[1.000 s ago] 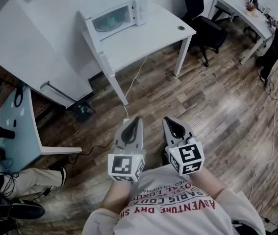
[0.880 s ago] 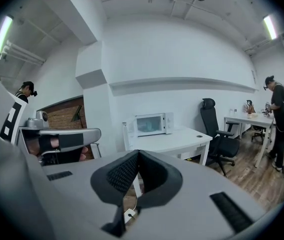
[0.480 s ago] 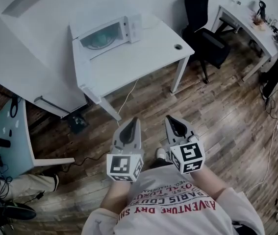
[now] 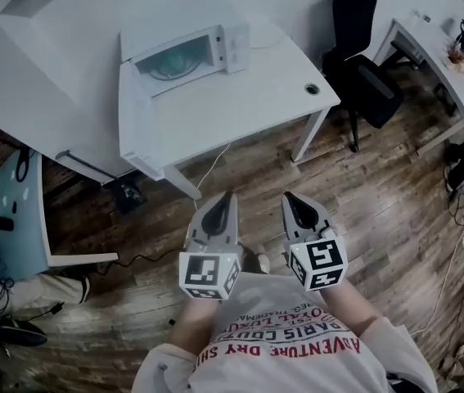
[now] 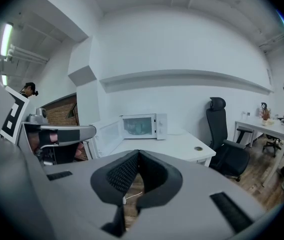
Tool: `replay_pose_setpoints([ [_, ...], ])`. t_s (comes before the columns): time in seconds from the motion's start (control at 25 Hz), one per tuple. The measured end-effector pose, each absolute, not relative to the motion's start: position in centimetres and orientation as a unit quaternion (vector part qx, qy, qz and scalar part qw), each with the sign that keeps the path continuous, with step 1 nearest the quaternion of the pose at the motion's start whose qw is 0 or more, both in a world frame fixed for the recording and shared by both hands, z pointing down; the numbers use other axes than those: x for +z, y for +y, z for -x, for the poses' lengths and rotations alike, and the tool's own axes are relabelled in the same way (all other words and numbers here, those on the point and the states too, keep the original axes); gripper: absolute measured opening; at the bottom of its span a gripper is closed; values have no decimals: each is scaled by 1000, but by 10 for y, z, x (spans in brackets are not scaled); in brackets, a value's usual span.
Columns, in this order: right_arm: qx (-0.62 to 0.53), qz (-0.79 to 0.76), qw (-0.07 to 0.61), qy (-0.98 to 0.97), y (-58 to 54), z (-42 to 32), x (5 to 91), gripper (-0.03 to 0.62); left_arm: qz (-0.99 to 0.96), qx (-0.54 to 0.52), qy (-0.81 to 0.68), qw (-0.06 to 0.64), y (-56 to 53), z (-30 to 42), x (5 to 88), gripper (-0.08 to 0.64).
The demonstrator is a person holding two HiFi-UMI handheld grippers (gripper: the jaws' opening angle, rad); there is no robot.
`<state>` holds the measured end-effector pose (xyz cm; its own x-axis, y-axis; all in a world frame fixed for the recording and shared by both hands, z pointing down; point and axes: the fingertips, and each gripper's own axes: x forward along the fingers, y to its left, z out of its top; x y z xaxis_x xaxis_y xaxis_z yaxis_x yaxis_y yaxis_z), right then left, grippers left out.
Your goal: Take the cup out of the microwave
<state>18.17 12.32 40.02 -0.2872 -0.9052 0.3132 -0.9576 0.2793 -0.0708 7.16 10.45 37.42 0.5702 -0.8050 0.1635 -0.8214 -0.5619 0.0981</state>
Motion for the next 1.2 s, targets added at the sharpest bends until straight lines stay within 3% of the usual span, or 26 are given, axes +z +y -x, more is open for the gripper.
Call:
replay_pose_setpoints([
  [0.68, 112, -567, 121, -807, -79, -180, 401, 11, -873, 40, -477, 95, -106, -75, 383, 8],
  [1.2, 85, -534, 140, -830, -251, -138, 392, 11, -849, 45, -518, 93, -273, -22, 385, 8],
])
